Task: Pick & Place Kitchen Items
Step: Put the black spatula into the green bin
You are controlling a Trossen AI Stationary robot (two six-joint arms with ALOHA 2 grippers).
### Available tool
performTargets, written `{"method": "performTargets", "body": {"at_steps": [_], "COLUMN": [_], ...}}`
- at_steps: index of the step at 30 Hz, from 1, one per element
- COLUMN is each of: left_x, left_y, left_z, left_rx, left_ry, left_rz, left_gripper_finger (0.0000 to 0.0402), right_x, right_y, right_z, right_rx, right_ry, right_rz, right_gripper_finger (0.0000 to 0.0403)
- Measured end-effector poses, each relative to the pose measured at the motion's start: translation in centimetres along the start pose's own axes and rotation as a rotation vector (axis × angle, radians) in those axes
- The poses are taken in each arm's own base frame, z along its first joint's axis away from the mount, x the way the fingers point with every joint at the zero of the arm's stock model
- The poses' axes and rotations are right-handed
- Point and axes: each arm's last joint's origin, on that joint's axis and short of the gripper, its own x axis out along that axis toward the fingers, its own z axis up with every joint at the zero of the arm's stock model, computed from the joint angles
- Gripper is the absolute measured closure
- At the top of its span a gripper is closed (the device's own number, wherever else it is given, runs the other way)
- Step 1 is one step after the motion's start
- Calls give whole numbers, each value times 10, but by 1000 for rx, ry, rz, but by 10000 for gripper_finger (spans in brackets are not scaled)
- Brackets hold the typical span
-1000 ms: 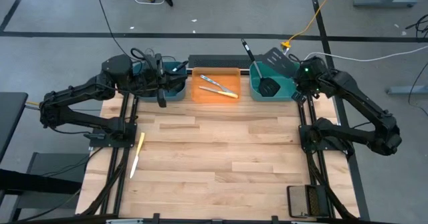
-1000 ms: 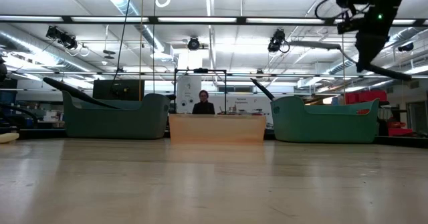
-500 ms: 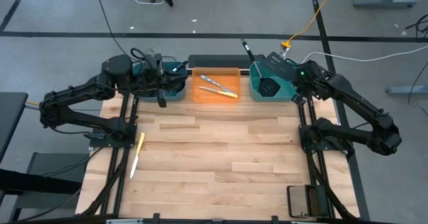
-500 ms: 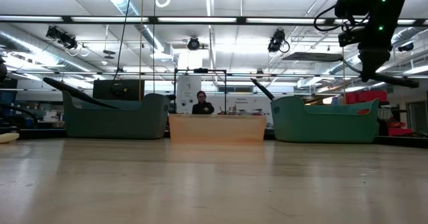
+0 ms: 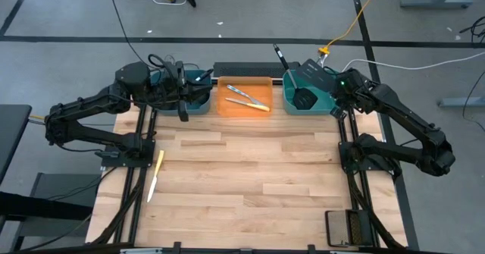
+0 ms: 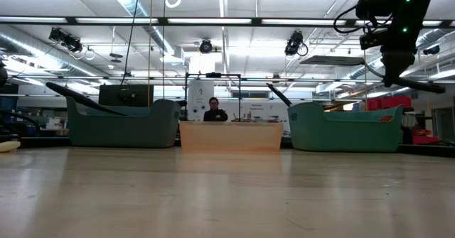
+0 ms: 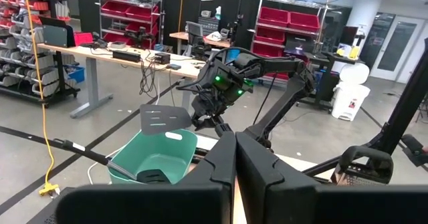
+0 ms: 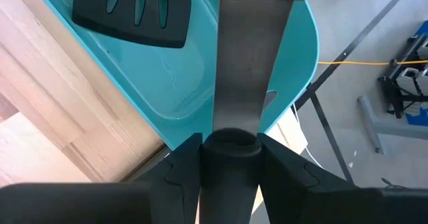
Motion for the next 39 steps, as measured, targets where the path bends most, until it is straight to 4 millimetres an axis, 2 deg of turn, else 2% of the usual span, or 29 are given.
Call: {"method": "performTargets", "body": {"at_steps": [19,29,39], "left_x": [0,0,0], "left_y": [0,0,0], "left_z": [0,0,0], "left_rx": [8,8,8], "left_ry": [0,1,0], "left_rz": [0,0,0], "left_gripper_finger": [384,384,384], "right_x": [1,33,39], "right_y": [1,20,22], "right_z": [1,-10,-13], "right_rx": [22,9,6], "right_ry": [-9,75,98], "right_rz": [43,53,26], "right_gripper_finger": [277,277,277]}}
